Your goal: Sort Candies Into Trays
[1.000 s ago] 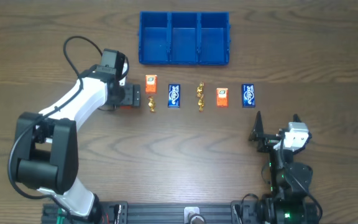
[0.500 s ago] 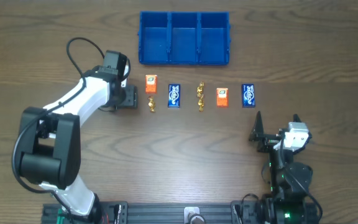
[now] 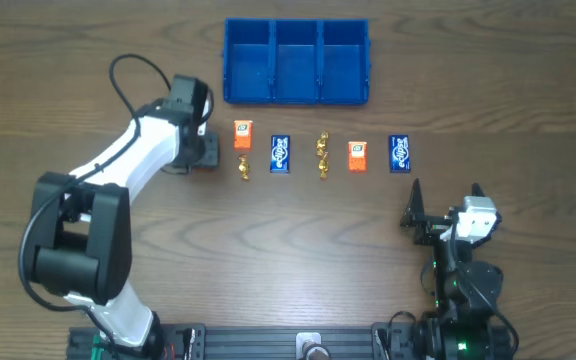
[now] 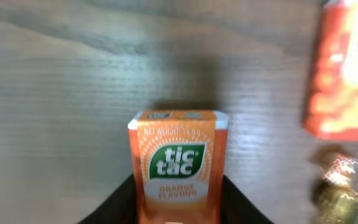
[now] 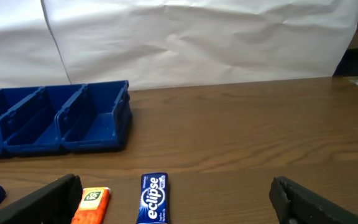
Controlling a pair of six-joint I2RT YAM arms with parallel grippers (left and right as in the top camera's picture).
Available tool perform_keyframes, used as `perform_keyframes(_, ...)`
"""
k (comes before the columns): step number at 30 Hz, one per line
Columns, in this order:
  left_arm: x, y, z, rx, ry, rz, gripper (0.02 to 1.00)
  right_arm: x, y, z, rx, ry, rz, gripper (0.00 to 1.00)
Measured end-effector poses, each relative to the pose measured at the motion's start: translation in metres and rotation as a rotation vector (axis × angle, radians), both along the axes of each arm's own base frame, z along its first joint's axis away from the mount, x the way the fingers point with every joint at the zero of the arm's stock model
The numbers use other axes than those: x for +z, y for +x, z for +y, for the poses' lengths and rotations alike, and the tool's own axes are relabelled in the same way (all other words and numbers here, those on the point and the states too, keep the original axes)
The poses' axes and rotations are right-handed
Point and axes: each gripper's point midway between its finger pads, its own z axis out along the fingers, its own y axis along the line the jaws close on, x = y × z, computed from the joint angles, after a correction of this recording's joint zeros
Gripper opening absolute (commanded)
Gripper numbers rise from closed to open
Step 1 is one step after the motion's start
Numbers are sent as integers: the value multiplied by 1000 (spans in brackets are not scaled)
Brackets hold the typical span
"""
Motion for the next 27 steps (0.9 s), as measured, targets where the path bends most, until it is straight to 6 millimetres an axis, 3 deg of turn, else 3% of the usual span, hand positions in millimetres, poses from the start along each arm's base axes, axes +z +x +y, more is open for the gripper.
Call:
perform_keyframes(4, 44, 28, -16, 16, 16, -80, 305, 0, 0, 0, 0, 0, 0, 1000)
perform_keyframes(9, 143, 85, -56, -2, -29, -336, 308, 0, 0, 0, 1, 0, 0, 1000)
perform_keyframes(10, 180, 99, -66, -1, -55, -426, 308, 0, 0, 0, 1, 0, 0, 1000)
perform_keyframes(14, 229, 128, -72, 27, -65, -506, 305, 0, 0, 0, 0, 0, 0, 1000)
perform_keyframes(15, 231, 139, -73, 34, -58, -511, 305, 0, 0, 0, 1, 0, 0, 1000)
perform_keyframes(18, 211, 154, -77, 39, -36, -465, 312, 0, 0, 0, 0, 0, 0, 1000)
perform_keyframes(22, 162, 172, -85, 43, -18, -389, 312, 0, 0, 0, 1, 0, 0, 1000)
perform_keyframes(27, 103, 175, -89, 40, 3, -283, 321, 0, 0, 0, 1, 0, 0, 1000)
